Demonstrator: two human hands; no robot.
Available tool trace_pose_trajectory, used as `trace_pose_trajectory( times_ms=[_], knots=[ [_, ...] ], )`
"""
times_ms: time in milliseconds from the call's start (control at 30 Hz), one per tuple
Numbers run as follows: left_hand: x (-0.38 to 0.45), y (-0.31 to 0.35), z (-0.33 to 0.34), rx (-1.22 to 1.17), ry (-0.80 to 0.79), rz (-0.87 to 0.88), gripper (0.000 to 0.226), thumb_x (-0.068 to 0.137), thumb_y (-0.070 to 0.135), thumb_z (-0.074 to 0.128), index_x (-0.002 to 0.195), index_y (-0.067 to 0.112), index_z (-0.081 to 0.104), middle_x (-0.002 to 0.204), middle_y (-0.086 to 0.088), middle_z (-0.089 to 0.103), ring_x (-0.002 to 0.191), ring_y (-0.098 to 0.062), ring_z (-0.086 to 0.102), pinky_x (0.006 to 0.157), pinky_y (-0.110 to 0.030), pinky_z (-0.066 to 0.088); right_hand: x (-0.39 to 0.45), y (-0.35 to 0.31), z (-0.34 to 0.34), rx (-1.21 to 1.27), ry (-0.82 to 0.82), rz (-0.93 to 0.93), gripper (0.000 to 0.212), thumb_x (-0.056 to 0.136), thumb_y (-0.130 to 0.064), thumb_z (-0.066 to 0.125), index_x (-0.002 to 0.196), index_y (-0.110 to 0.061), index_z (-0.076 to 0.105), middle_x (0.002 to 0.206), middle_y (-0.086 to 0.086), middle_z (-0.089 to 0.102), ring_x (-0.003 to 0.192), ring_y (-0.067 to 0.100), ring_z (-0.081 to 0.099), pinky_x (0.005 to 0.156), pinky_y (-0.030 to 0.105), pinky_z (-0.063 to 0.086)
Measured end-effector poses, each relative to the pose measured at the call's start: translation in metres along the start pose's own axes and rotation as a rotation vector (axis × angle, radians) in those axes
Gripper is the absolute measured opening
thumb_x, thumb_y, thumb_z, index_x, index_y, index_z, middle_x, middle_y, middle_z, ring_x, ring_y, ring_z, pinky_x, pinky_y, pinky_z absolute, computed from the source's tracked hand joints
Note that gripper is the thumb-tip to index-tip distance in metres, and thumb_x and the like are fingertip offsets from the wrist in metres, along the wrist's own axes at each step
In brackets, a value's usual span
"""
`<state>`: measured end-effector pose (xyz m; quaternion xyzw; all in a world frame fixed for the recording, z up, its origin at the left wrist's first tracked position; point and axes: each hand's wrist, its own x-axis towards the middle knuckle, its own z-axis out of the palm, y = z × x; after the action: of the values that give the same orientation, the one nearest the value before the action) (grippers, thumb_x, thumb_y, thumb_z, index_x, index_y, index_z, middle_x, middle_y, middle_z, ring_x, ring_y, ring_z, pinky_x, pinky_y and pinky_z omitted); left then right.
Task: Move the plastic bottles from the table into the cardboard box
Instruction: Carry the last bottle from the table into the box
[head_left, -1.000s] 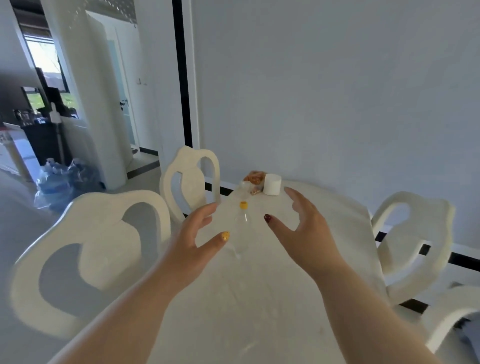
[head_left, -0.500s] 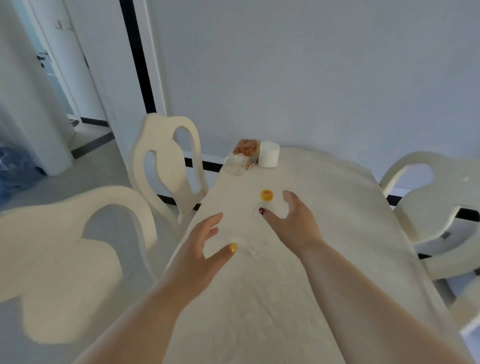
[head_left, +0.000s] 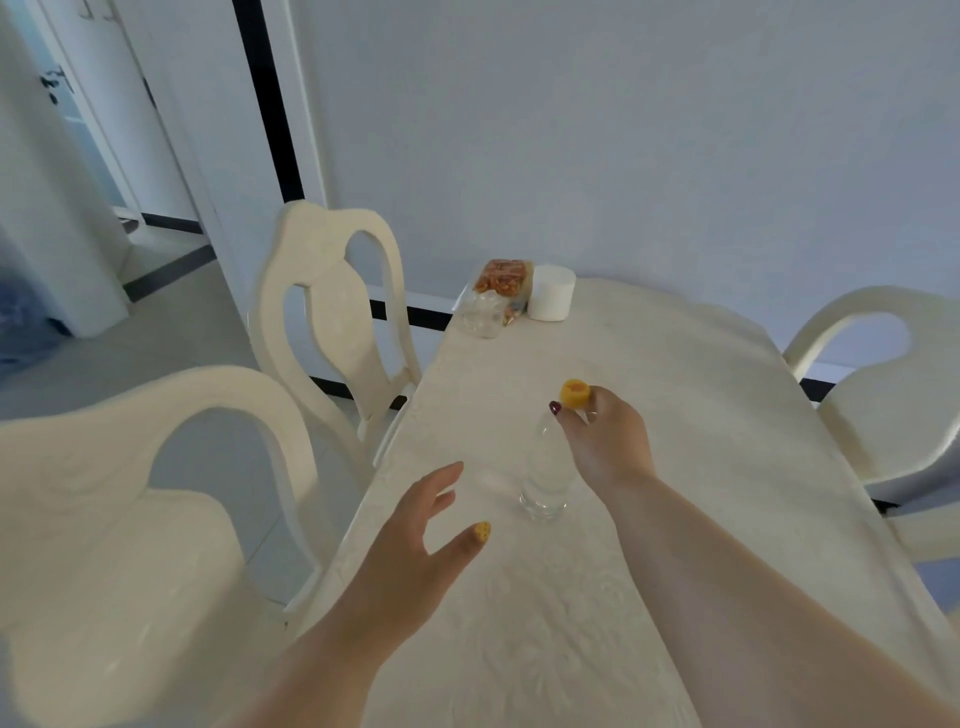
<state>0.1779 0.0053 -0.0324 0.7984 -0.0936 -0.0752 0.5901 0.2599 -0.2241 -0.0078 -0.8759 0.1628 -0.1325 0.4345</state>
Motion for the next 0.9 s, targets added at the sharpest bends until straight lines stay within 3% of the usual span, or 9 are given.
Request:
trace_pose_trajectory(
  times_ms=[133,267,367,533,633,767,900],
  knots=[
    [-0.001,0.012,-0.001,-0.021,-0.003,0.050,0.071,0.074,0.065,0.063,0.140,0.047,0.044,0.146,0.028,0.046,0.131,0.013,0.043,0.112,-0.027,0.032,-0.019,-0.001,-0.018,0.121,0.070,-0.029,0.005,0.090,-0.037,0.064,0.090,-0.035,0.060,0.092,-0.021,0.061,0.093,0.010,0.056,0.069,0.022,0.038],
    [-0.002,0.040,-0.003,-0.040,0.026,0.155,0.066,0.076,0.058,0.065,0.138,0.044,0.047,0.141,0.026,0.052,0.128,0.006,0.051,0.109,-0.029,0.039,-0.041,-0.023,-0.057,0.161,0.120,-0.119,0.007,0.089,-0.038,0.066,0.087,-0.040,0.060,0.089,-0.026,0.062,0.096,0.004,0.057,0.071,0.010,0.036],
    [-0.009,0.070,0.002,-0.035,0.048,0.259,0.070,0.075,0.055,0.068,0.140,0.043,0.045,0.133,0.025,0.056,0.118,-0.003,0.061,0.097,-0.030,0.049,-0.064,-0.039,-0.097,0.157,0.157,-0.183,0.008,0.088,-0.042,0.065,0.095,-0.037,0.065,0.094,-0.022,0.066,0.098,0.003,0.060,0.071,0.013,0.038],
    [-0.031,0.123,0.028,0.023,0.039,0.427,0.068,0.074,0.050,0.069,0.138,0.044,0.044,0.113,0.022,0.059,0.085,-0.012,0.065,0.074,-0.021,0.054,-0.116,-0.065,-0.174,0.122,0.265,-0.273,0.008,0.084,-0.053,0.061,0.085,-0.045,0.063,0.095,-0.019,0.070,0.089,-0.006,0.060,0.063,0.006,0.037],
    [-0.053,0.156,0.051,0.045,-0.018,0.505,0.058,0.078,0.042,0.070,0.131,0.048,0.046,0.101,0.017,0.060,0.073,-0.012,0.061,0.067,-0.015,0.050,-0.154,-0.075,-0.224,0.121,0.373,-0.309,0.020,0.078,-0.061,0.056,0.083,-0.044,0.065,0.090,-0.022,0.070,0.078,-0.003,0.061,0.061,0.010,0.038],
    [-0.090,0.198,0.088,0.001,-0.099,0.560,0.049,0.080,0.031,0.067,0.126,0.043,0.054,0.086,0.009,0.061,0.065,-0.013,0.055,0.065,-0.015,0.047,-0.207,-0.080,-0.293,0.082,0.544,-0.360,0.035,0.078,-0.060,0.056,0.081,-0.027,0.067,0.082,-0.015,0.070,0.064,0.007,0.059,0.054,0.017,0.042],
    [-0.146,0.239,0.142,-0.054,-0.201,0.606,0.039,0.082,0.031,0.065,0.119,0.040,0.060,0.074,0.011,0.057,0.059,-0.006,0.051,0.061,-0.012,0.043,-0.278,-0.067,-0.377,0.085,0.683,-0.358,0.037,0.079,-0.057,0.058,0.085,-0.022,0.069,0.082,-0.005,0.074,0.074,0.021,0.069,0.070,0.038,0.058]
  ],
)
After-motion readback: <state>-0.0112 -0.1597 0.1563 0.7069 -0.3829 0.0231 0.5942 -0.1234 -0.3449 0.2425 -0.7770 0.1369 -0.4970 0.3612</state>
